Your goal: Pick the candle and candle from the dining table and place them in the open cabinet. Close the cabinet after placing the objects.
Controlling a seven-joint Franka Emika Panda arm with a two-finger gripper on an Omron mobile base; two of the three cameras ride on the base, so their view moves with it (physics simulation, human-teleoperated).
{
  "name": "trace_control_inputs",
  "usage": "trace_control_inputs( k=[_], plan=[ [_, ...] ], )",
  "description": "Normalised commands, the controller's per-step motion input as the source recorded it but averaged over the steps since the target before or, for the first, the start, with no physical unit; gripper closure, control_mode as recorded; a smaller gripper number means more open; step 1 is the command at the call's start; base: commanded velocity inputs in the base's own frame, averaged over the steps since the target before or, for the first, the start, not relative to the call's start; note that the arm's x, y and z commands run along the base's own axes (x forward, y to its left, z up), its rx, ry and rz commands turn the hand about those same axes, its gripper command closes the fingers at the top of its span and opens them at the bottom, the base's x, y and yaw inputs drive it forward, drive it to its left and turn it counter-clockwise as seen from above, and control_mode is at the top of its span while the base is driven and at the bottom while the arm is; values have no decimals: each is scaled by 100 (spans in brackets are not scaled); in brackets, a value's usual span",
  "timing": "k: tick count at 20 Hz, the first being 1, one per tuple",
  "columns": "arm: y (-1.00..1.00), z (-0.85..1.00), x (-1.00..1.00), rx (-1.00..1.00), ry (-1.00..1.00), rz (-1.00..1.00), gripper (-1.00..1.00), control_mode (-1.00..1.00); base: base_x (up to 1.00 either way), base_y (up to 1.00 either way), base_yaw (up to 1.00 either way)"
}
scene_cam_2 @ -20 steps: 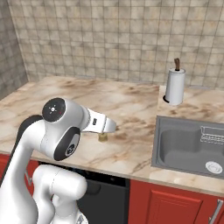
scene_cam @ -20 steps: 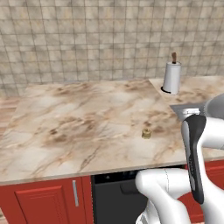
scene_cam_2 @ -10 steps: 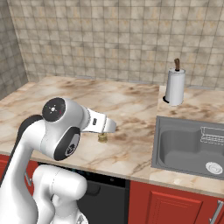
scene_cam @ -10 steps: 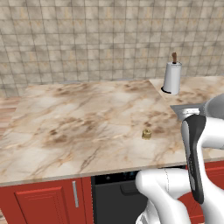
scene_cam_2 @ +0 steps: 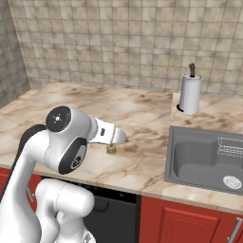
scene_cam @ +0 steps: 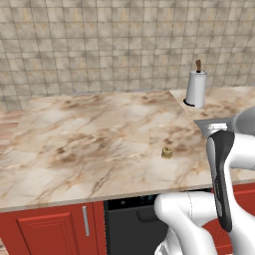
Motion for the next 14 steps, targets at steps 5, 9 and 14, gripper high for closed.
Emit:
trace_control_inputs(
  k=[5, 9, 14],
  plan=[
    [-1, 0, 0, 0, 0, 0, -100, -100, 0, 0, 0],
    [-8, 3, -4, 5, 0, 5, -100, -100, 0, 0, 0],
    [-11, 3, -10, 9, 0, 31, -100, -100, 0, 0, 0]
  ],
)
